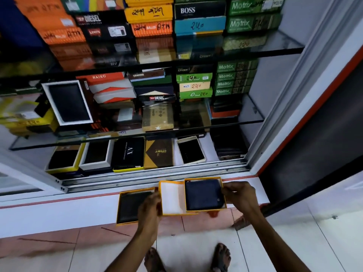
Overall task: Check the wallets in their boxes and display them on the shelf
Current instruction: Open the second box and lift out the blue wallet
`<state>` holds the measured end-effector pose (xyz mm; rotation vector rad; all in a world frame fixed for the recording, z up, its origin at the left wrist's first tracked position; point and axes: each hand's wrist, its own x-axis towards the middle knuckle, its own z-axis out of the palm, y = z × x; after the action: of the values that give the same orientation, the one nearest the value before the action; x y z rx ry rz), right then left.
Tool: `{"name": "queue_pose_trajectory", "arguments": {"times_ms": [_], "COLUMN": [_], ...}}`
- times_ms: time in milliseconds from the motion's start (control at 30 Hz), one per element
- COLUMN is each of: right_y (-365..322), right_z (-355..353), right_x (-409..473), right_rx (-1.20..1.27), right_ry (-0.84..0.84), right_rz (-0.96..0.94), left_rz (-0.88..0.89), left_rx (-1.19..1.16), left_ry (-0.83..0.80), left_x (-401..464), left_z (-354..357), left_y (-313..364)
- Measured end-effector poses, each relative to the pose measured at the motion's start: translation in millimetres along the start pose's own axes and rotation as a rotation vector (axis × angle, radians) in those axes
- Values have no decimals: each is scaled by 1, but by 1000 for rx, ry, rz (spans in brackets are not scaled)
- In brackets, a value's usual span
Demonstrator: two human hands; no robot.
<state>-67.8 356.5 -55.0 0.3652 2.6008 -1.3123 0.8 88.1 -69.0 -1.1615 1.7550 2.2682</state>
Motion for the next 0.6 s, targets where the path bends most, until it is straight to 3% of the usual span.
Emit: {"name": "queue_pose_trajectory", "arguments": {"times_ms": [267,433,600], "right_y": [-26,-22,-25], "right_z": [15,29,48], "right_x": [-3,-6,-15], "right_rx": [34,-137,-157], "right_ry": [-56,-11,-11], "right_rz": [79,-62,-63], "left_rz": [-80,-38,-81], "left_rx": [83,385,446], "left_ry": [65,-63,-58], "left_x": [-4,-4,2], "left_z": [43,47,45], "left_y": [-12,-4,1]}}
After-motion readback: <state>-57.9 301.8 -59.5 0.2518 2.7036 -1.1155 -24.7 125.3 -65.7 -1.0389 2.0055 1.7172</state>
